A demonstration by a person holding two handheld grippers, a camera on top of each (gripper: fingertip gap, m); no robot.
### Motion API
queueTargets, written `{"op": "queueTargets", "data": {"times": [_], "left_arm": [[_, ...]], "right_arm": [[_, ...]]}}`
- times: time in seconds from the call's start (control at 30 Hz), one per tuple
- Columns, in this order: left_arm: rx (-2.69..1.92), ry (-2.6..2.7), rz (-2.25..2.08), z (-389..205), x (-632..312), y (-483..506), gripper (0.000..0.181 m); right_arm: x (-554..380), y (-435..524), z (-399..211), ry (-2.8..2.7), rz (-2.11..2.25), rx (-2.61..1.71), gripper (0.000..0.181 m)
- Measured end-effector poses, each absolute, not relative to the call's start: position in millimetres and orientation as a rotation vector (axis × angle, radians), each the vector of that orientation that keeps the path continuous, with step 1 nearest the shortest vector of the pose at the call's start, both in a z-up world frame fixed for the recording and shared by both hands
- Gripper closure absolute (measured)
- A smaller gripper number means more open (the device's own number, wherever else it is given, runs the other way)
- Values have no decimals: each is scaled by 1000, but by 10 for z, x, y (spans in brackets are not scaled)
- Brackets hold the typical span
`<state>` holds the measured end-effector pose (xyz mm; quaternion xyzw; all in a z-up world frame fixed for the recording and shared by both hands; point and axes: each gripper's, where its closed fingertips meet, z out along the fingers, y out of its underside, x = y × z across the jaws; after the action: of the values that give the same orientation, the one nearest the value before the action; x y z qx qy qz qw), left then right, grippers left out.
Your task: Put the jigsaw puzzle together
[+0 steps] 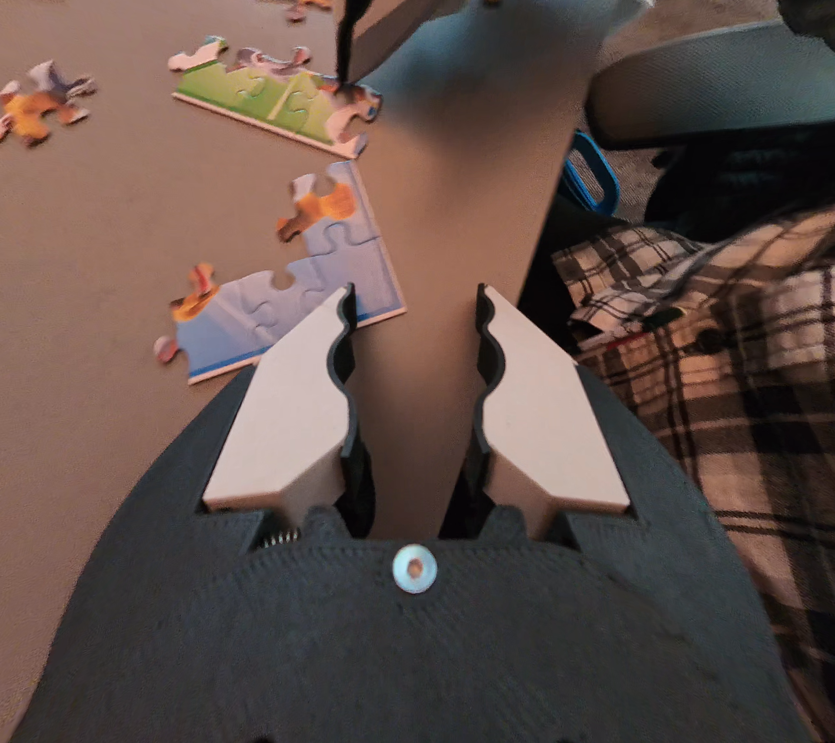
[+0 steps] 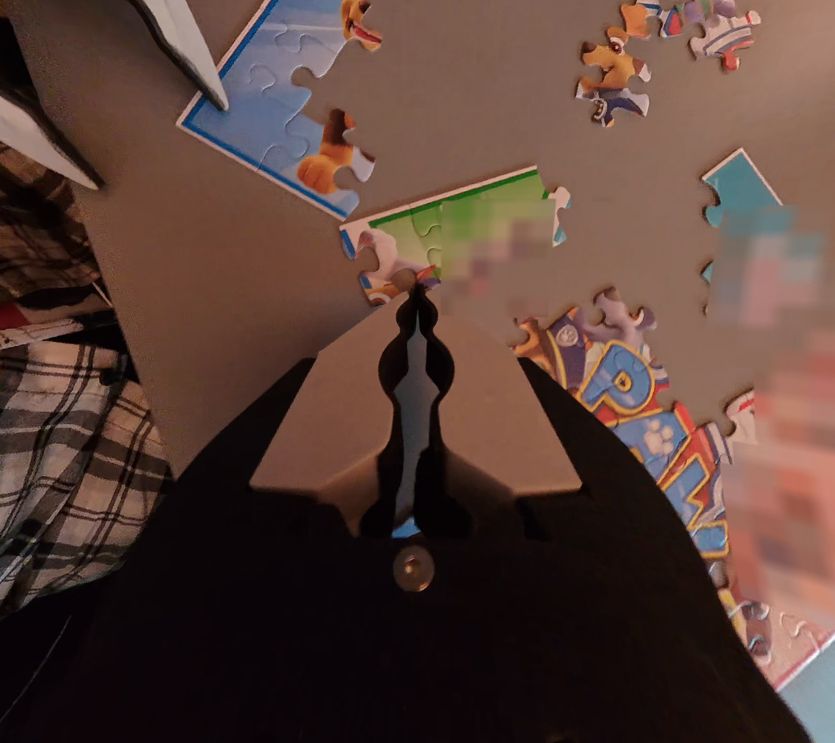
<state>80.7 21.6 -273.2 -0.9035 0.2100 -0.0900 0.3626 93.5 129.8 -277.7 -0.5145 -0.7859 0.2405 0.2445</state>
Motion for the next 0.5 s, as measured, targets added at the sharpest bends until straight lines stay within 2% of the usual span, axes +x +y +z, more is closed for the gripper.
{"op": "queueTargets", "data": {"times": [0.13,0.3,0.5], "left_arm": [[-2371,411,-253,-2741,601,270,122],[-2375,403,-296,-2736,592,356,127],[-2342,552,-306,-2752,830,496,126]], "right_arm": [[679,1388,-2782,-2152,642,-1405,181],[377,1509,-2782,-2137,575,-1416,181],[663,1661,-2494,-2038,612,-1438,181]]}}
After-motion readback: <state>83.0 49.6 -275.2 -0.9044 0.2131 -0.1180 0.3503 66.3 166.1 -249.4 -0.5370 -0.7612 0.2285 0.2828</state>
